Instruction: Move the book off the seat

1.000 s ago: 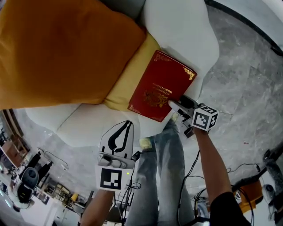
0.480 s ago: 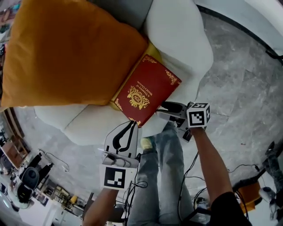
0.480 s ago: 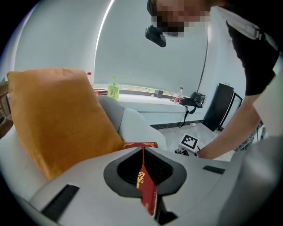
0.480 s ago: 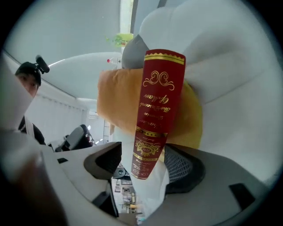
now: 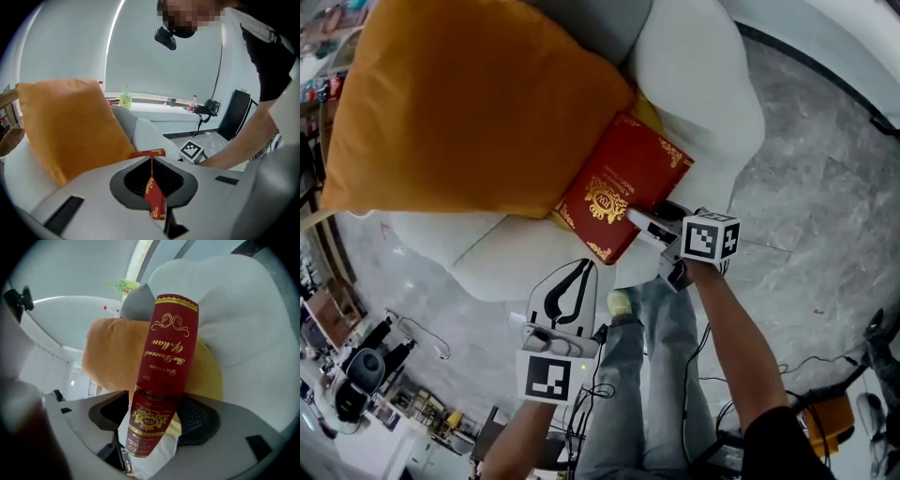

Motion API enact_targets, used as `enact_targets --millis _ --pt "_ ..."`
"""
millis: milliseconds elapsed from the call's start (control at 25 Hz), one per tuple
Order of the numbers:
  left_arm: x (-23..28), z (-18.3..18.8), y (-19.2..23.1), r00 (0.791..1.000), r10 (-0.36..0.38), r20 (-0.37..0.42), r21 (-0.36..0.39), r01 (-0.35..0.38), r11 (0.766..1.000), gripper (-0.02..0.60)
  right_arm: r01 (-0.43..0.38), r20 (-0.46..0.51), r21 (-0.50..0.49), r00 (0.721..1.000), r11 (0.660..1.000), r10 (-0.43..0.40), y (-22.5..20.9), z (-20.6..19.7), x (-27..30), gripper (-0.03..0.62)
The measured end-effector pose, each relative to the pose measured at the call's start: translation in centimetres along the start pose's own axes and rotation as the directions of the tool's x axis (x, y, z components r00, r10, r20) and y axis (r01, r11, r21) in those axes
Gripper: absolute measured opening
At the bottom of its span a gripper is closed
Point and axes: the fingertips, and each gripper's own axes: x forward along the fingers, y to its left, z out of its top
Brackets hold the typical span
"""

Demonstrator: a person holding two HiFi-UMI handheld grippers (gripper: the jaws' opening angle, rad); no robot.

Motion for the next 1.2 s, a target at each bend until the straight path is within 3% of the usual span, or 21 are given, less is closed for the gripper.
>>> enact_targets --millis 200,440,680,880,1200 --pt "-0.9 0.1 0.9 1.0 0.011 0.005 -0.007 -0.011 1.0 0.015 0.162 0.047 0.039 0.985 0.986 -0.164 -1.6 1.1 1.3 0.308" --pt "-2.0 0.6 1.7 1.0 0.022 0.005 -0.004 -0.022 1.0 0.015 0.184 0.022 0.069 0.982 0.98 -0.186 -1.8 1.2 1.6 0.285" --pt "-5.5 2.4 2.9 1.0 0.017 -0.015 0.029 -0.017 0.999 0.015 0.163 0.029 0.01 0.986 0.987 -0.164 2.4 1.9 0.5 0.264" --pt "-8.2 6.2 2.4 0.998 0.032 0.06 0.012 -0.032 0.999 0.015 0.113 0.049 -0.053 0.993 0.992 -0.111 8.2 4.4 -2.0 0.262" --pt "-13.2 11.3 0.7 0.988 0.039 0.151 0.055 -0.047 0.997 0.015 0.013 0.102 -0.141 0.995 0.99 0.001 18.7 7.5 -6.9 0.262"
